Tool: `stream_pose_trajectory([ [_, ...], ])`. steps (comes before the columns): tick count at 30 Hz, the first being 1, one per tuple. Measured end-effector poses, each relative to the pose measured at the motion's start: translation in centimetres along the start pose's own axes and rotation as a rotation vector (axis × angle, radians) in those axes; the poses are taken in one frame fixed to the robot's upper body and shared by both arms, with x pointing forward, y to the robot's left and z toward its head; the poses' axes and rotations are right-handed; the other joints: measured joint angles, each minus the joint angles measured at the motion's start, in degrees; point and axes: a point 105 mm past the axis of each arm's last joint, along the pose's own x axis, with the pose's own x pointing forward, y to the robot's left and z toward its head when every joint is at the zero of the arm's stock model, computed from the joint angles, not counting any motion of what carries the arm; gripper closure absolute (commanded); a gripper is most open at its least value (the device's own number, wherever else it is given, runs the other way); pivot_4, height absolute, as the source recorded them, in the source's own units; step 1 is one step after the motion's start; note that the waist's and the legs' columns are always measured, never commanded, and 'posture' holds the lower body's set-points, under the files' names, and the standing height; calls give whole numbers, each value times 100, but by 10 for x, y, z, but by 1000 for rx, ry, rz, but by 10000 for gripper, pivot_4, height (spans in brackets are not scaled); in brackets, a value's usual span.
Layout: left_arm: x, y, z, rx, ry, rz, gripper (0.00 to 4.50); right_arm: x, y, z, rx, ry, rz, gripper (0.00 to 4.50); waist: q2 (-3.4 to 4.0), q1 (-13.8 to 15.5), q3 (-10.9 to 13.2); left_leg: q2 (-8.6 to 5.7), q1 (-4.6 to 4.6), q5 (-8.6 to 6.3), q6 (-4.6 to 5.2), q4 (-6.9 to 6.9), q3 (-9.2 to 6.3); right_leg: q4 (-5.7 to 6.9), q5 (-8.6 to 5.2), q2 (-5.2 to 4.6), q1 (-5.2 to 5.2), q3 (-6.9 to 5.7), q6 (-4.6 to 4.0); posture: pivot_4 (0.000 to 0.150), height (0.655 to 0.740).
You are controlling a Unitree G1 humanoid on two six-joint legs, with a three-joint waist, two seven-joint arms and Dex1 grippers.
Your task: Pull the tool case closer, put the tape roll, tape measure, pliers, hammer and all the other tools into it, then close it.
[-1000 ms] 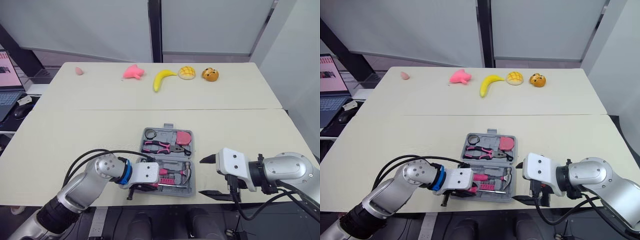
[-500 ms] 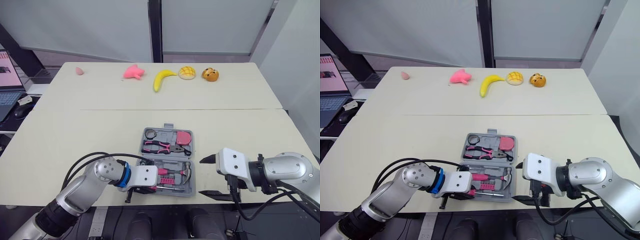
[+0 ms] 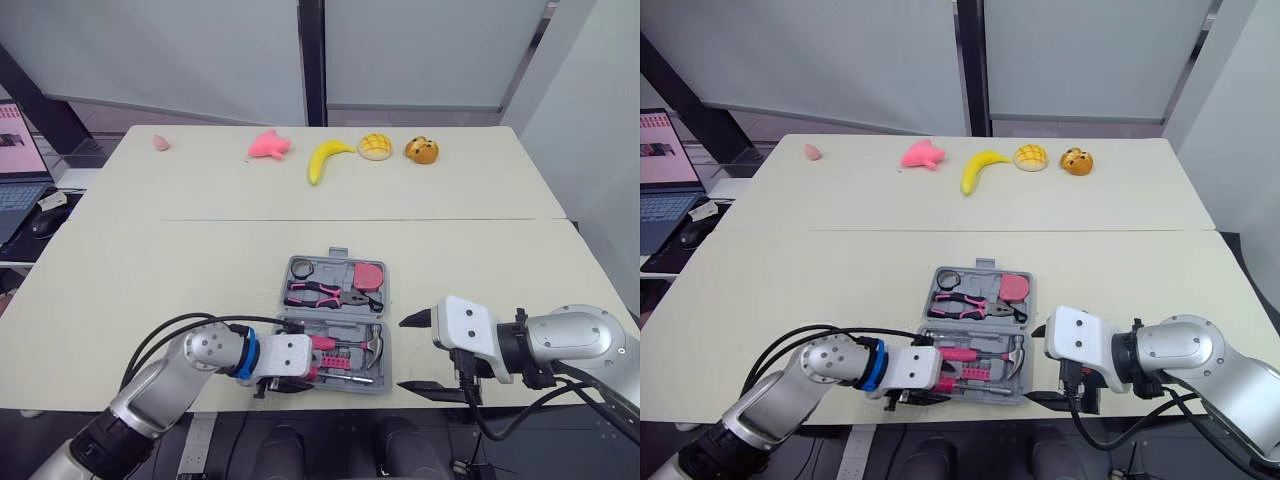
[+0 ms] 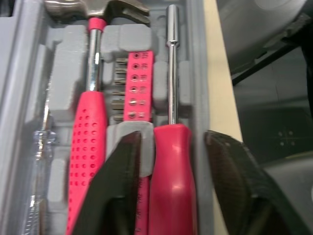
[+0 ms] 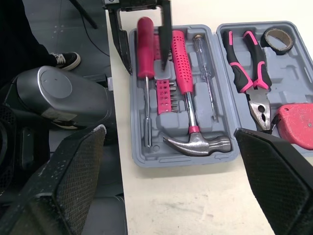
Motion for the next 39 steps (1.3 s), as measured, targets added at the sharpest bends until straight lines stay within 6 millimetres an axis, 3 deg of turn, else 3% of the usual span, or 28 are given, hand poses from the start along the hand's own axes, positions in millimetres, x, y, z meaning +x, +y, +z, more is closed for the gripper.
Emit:
stream_pose_trajectory([
  [4,0,-3,2,-38,-1,-27,822,0,2,2,-5,-5,3,0,-1,-1,1,0,-2,0,0,1,-1,2,0,0,-2,-1,0,1500,7400],
  [8,-7,3,8,-59,-10,-25,348,1,3,3,-5,-11,2,0,-3,-2,2,0,-3,0,0,2,-2,3,0,1,-3,-2,0,1500,7400],
  [15,-45,14,21,-63,-100,-19,348,1,4,4,5,-19,10,0,-4,-7,3,1,-3,0,0,1,-2,3,-1,1,-4,-2,-1,1500,7400],
  [18,-55,10,23,-65,-134,-57,6202,1,4,4,5,-19,8,0,-3,-4,3,1,-3,0,0,1,-1,3,-1,0,-5,-2,-1,1500,7400],
  [25,-54,2,30,4,-194,-100,29024,1,3,4,5,-19,0,0,-4,-1,3,1,-4,0,0,2,-1,3,-1,0,-5,-2,-2,1500,7400],
  [30,-41,1,26,3,-188,-94,44760,1,2,4,5,-19,-5,0,-4,-1,3,1,-4,0,0,2,-1,3,-1,1,-5,-2,-2,1500,7400],
  [39,-17,-3,0,-29,-128,-68,44760,1,2,4,3,-19,-6,0,-4,-1,3,1,-4,0,0,2,-2,4,-1,1,-5,-2,-2,1500,7400],
])
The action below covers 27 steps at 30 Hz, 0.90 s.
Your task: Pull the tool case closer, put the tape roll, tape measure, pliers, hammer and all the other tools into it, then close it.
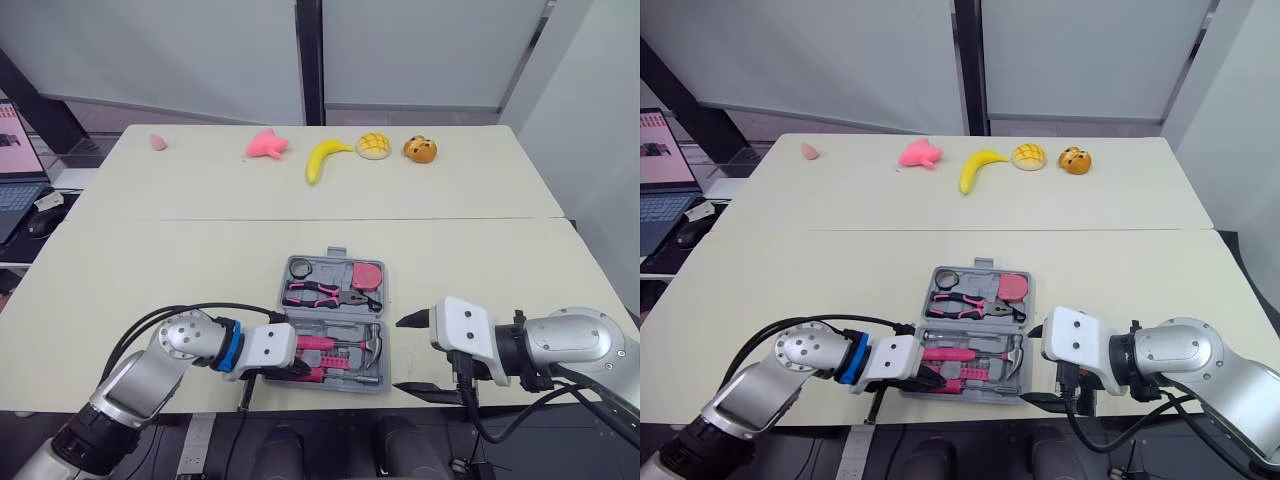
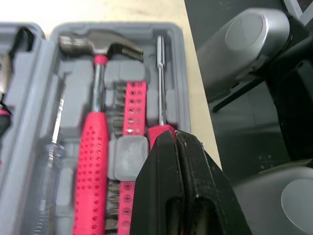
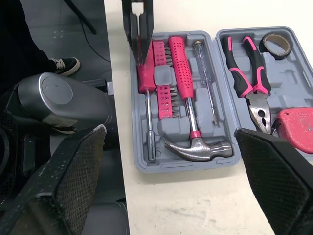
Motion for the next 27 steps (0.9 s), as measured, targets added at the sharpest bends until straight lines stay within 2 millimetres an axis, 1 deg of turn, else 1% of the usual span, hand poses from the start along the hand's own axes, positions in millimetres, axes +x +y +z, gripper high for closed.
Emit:
stream_pose_trajectory([
  [4,6,0,-14,-8,28,15,44760,0,0,0,-2,0,0,0,0,1,0,0,0,0,0,0,1,0,0,0,0,1,0,1500,7400],
  [9,10,2,-16,2,7,41,44760,0,0,1,-3,-1,0,0,1,-1,-2,0,4,0,0,0,1,2,0,0,1,2,0,1500,7400],
  [14,10,0,-20,5,-5,53,44760,0,0,1,-3,-1,0,0,4,-3,-4,0,7,0,0,0,2,3,0,0,2,2,0,1500,7400],
  [17,7,-3,-21,-29,-43,57,44760,0,0,2,-4,-9,0,0,4,-11,-4,1,8,0,0,-1,2,5,0,1,2,2,0,1500,7400],
  [18,4,-3,-23,-49,-55,59,44760,1,0,2,-6,-15,-2,0,4,-17,-4,2,8,0,0,0,2,7,-1,2,2,2,-1,1500,7400],
  [20,-11,-2,-27,-118,-81,72,44760,1,-2,4,-8,-31,-12,0,4,-17,-3,2,7,0,0,-1,1,11,-2,2,0,0,-2,1500,7400],
  [22,-33,12,-24,-165,-125,139,44760,1,-11,1,1,-45,-63,0,2,-10,-3,2,6,0,0,1,0,10,-2,1,0,-1,-2,1500,7400],
  [24,-54,30,-22,-163,-128,217,45000,2,-23,-8,25,-43,-132,4001,1,13,-3,0,4,0,0,3,1,9,-2,-1,0,-1,-2,1500,7400],
  [25,-64,39,-25,-166,-116,259,45000,2,-31,-13,29,-35,-175,6410,2,15,-3,-1,3,0,0,3,2,8,-2,-1,0,0,-2,1500,7400],
  [27,-75,53,-35,-174,-85,325,45000,1,-42,-25,29,1,-242,13325,2,4,-3,-2,4,0,0,2,3,4,-1,-1,0,1,-2,1500,7400],
])
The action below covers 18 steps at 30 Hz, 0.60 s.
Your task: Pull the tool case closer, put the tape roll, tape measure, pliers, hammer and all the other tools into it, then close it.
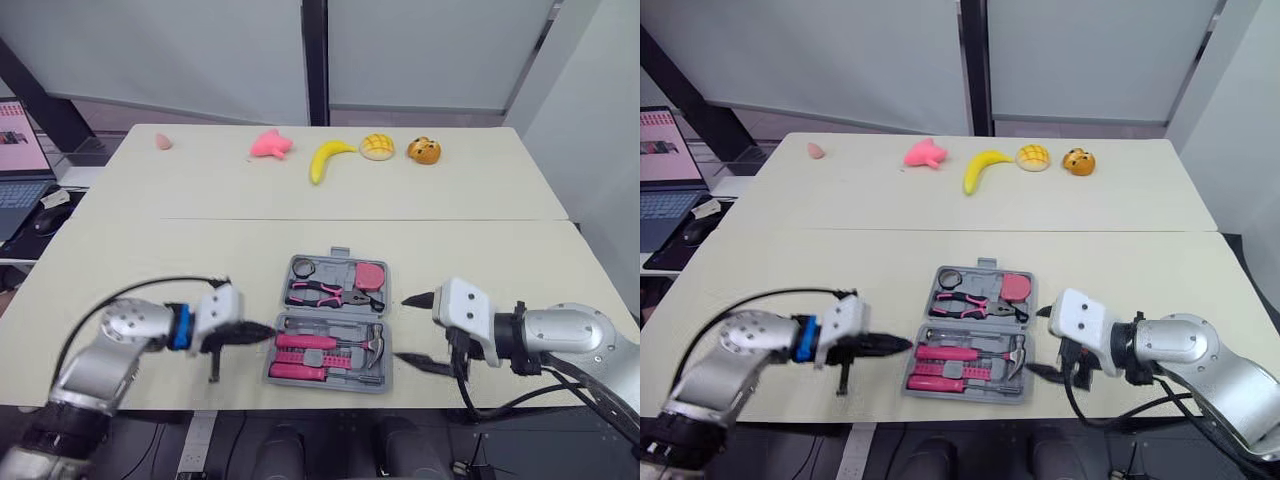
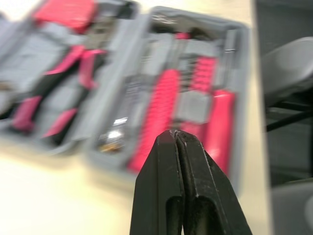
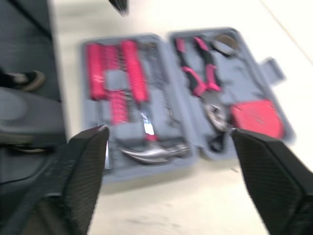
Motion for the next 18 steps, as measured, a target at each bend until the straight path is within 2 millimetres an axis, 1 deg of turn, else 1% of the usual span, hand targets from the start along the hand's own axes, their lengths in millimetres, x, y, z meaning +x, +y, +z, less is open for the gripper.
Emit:
stream_pose_trajectory([
  [1,-2,9,-6,-5,19,34,45000,3,-4,-9,-8,27,-31,16910,0,-3,0,1,-2,0,0,0,-1,0,0,1,-2,-2,0,1500,7400],
  [4,-2,27,-18,-25,40,100,45000,13,-9,-31,7,84,-75,25261,0,-3,0,1,-3,0,0,-2,-1,2,14,2,-4,-1,-25,1500,7400],
  [7,10,32,-28,-14,58,96,45000,26,-8,-43,6,108,-94,31834,-1,-5,0,1,-4,0,0,1,-1,5,15,3,-5,-1,-27,1500,7400],
  [10,26,31,-35,-5,70,70,45000,41,-8,-54,20,127,-106,37214,-1,-10,0,1,-5,0,0,7,-2,11,16,4,-5,-1,-28,1500,7400],
  [14,35,39,-36,9,78,73,45000,53,-8,-63,20,149,-101,43964,-1,-8,0,1,-8,0,0,8,-4,11,16,4,-5,-2,-29,1500,7400],
  [15,38,41,-36,14,79,82,45000,56,-8,-66,21,154,-97,44812,-1,-10,0,1,-8,0,0,9,-4,11,17,4,-5,-2,-28,1500,7400],
  [18,45,40,-35,17,74,71,45000,64,-9,-69,20,156,-94,44812,-1,-18,0,1,-8,0,0,9,-4,13,17,4,-5,-2,-29,1500,7400],
])
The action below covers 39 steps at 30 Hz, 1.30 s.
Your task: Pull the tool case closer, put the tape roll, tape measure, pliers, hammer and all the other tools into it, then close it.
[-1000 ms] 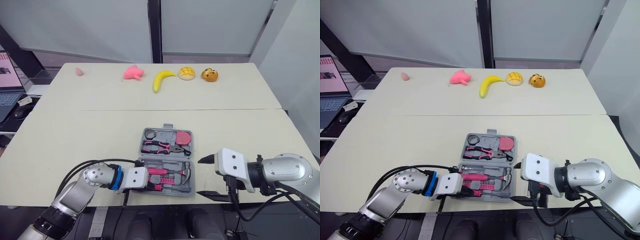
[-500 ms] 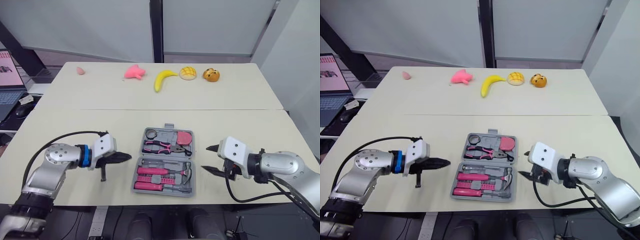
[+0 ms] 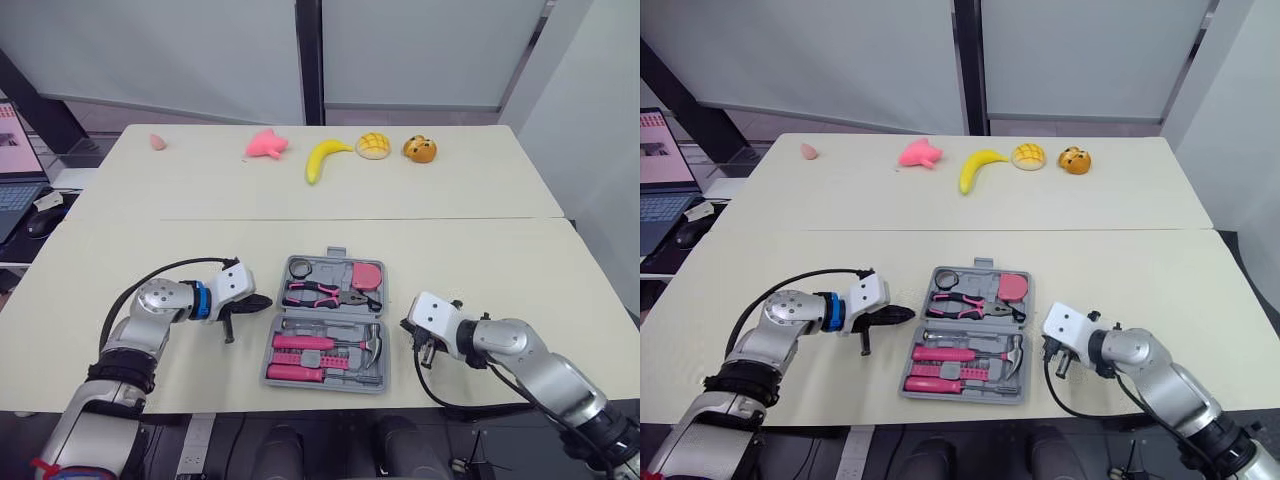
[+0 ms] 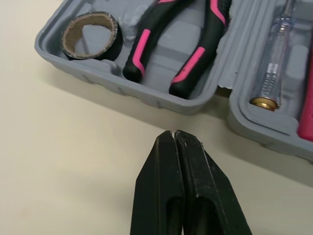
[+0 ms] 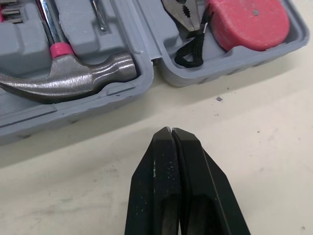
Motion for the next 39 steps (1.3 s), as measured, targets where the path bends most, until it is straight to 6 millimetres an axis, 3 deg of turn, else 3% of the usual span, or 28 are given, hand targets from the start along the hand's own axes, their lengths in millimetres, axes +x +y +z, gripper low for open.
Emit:
stream_pose_trajectory([
  [6,5,-6,-2,7,22,-28,45000,15,-1,-5,8,13,11,44812,0,-5,0,0,0,0,0,0,-2,2,0,0,0,-1,0,1500,7400],
  [12,10,-12,1,-8,17,-46,45000,28,-1,6,-11,-17,29,44812,0,-16,0,0,0,0,0,1,-5,4,0,0,0,-2,0,1500,7400],
  [39,1,-37,-1,-50,74,-90,45000,33,8,12,-31,-26,90,44812,0,-108,0,0,2,0,0,1,-8,5,0,0,1,-3,0,1500,7400],
])
